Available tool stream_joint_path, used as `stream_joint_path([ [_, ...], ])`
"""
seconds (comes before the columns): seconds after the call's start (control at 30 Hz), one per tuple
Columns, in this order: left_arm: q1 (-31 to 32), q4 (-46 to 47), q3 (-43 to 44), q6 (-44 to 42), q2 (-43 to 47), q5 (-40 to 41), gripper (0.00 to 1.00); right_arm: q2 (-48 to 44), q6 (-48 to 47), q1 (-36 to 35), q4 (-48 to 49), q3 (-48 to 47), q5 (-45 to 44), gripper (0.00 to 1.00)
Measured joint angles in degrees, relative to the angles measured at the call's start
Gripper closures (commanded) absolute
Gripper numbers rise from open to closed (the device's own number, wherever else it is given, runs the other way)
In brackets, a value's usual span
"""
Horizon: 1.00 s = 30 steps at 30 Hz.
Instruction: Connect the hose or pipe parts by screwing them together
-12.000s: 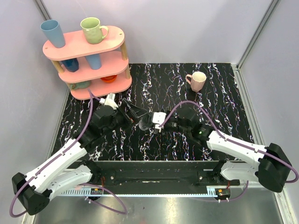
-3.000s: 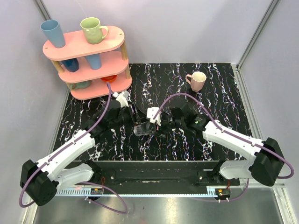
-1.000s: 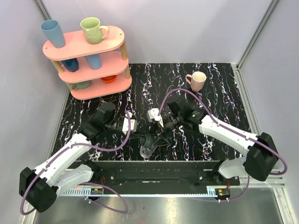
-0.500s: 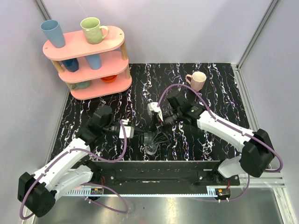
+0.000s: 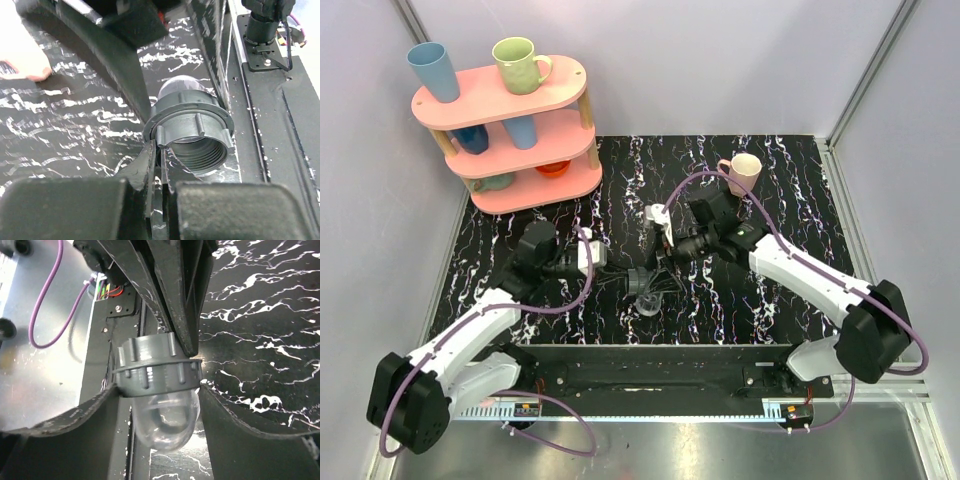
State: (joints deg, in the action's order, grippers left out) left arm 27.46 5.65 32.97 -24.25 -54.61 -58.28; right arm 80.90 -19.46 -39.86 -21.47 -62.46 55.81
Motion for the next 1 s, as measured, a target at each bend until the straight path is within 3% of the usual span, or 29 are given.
stream_joint_path([
  [0.13, -1.49, 1.81, -0.52, 6.45, -3.13, 0.44, 1.0, -2.49, 2.1, 2.32, -0.39, 0.0, -2.75, 0.16],
  [0.23, -2.45, 4.52, -2.01, 12.04, -4.57, 1.14, 1.0, -4.96, 3.65, 3.91, -0.35, 0.0, -4.61, 0.0],
  [0.37, -2.97, 11.23, -4.02, 20.63, -6.08, 3.21, 1.0, -7.1, 4.98, 4.24, -0.28, 0.0, -6.54, 0.0],
  [0.57, -3.08, 30.51, -8.52, 39.17, -11.37, 11.02, 1.0, -9.7, 7.17, 4.24, -0.28, 0.0, -9.55, 0.0],
  [0.8, -3.19, 53.44, -12.22, 61.29, -25.75, 22.93, 1.0, -11.96, 9.99, 4.24, -0.24, 0.0, -14.51, 0.0],
  [1.0, -3.93, 61.88, -14.43, 72.76, -36.79, 30.99, 1.0, -12.41, 11.17, 4.24, -0.33, 0.02, -18.21, 0.0],
])
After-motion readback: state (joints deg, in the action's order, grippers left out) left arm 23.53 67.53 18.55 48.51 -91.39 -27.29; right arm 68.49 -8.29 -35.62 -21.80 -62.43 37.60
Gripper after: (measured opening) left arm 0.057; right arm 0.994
